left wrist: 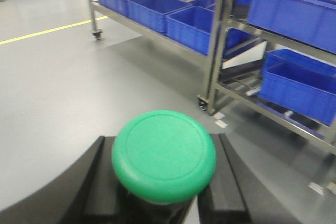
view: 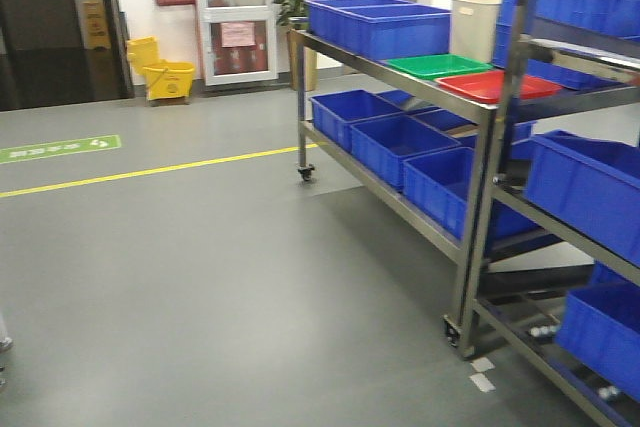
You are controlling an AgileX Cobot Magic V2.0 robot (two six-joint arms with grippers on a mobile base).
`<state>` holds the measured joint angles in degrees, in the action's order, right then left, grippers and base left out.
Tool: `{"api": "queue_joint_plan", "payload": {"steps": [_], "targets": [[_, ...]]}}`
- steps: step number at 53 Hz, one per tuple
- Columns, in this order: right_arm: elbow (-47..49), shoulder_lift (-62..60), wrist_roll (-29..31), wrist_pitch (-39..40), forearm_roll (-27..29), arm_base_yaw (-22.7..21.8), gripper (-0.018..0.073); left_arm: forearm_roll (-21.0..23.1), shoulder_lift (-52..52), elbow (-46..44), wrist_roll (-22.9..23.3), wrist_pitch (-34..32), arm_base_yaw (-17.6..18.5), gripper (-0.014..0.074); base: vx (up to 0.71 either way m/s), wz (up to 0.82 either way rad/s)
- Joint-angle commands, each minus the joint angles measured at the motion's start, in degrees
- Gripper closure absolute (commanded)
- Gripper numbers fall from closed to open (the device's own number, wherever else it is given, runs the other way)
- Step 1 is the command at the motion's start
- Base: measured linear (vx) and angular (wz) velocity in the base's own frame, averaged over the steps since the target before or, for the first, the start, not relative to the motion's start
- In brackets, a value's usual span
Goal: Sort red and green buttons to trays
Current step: 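Drive the base away from the shelves holding both buttons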
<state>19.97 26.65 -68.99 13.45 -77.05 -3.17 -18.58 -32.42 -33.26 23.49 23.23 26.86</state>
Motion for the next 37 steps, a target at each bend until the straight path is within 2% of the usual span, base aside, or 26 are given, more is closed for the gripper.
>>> {"api": "queue_joint_plan", "payload": {"steps": [1, 20, 37], "targets": [[1.92, 0.24, 0.14, 0.90, 0.74, -0.26, 0.0569, -0.63, -0.12, -1.81, 0.03, -4.61, 0.38, 0.0596, 0.14, 0.30], [1.92, 0.16, 0.14, 0.95, 0.74, -0.26, 0.0569, -0.63, -0.12, -1.81, 0.03, -4.61, 0.38, 0.0596, 0.20, 0.25], [1.92, 0.16, 0.14, 0.95, 0.74, -0.26, 0.0569, -0.63, -0.12, -1.81, 0.04, -4.56, 0.38, 0.0596, 0.37, 0.07]]}}
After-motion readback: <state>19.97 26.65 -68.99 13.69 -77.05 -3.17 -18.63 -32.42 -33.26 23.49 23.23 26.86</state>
